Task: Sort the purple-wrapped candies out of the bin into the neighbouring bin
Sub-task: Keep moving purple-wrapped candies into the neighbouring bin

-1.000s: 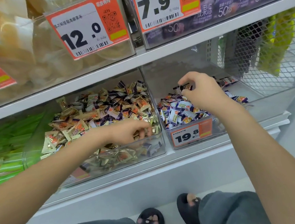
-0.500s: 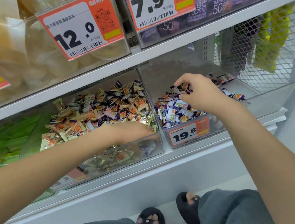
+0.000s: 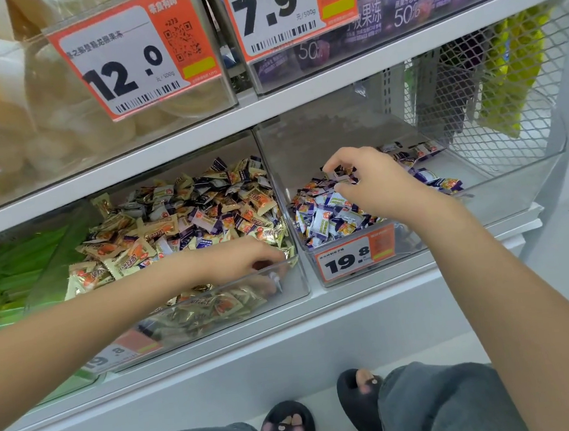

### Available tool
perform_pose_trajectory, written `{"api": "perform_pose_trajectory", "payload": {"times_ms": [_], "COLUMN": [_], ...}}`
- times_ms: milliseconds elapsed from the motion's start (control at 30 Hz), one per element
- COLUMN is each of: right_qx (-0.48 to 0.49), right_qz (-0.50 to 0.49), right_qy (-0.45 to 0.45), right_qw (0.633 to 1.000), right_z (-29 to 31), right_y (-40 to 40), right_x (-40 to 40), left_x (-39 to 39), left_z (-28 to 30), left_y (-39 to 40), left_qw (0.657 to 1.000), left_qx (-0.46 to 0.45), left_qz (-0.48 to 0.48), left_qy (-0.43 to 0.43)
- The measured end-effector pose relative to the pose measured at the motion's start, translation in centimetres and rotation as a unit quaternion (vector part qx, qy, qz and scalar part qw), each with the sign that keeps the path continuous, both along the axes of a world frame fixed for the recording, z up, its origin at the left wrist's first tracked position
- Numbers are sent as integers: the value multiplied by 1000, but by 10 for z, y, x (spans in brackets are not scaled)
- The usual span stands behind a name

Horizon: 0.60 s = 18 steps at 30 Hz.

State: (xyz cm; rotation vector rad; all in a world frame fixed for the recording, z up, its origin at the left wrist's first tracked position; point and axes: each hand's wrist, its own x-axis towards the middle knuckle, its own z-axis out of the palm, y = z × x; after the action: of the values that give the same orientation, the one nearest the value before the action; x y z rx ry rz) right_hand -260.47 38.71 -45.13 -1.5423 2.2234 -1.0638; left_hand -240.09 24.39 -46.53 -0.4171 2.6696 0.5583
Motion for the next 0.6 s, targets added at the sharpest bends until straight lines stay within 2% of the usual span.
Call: {"api": "perform_pose_trajectory", "payload": {"times_ms": [100,200,300,367,400,433,500,533,600], "right_qx": [-12,-44,-73,-93,-107,-121,-141,-141,-130], "right_qz": [-3,-6,-5,-32,-55,-80,-122,-132,-129], "right_qy": [0,-6,-6,-6,-10,-19,-50,-66,-77], "right_qw": [1000,999,997,995,993,989,981,979,980], "right_z": [0,1,4,7,10,11,13,13,10], "right_y": [0,0,0,1,2,4,10,11,13], "right_x": [1,4,7,6,4,2,-2,-4,-5], "left_x": [5,13,10,-7,-18,-31,-48,-47,-24], "left_z": [11,31,51,59,58,57,57,56,54], "left_y": [0,3,22,39,47,53,60,59,57], "left_qw": [993,965,915,893,891,899,930,930,908], "left_qx": [-1,-16,74,131,125,92,-77,-154,-190], "left_qz": [60,140,194,201,195,184,149,143,173], "left_qy": [103,223,345,381,389,386,326,303,331]}}
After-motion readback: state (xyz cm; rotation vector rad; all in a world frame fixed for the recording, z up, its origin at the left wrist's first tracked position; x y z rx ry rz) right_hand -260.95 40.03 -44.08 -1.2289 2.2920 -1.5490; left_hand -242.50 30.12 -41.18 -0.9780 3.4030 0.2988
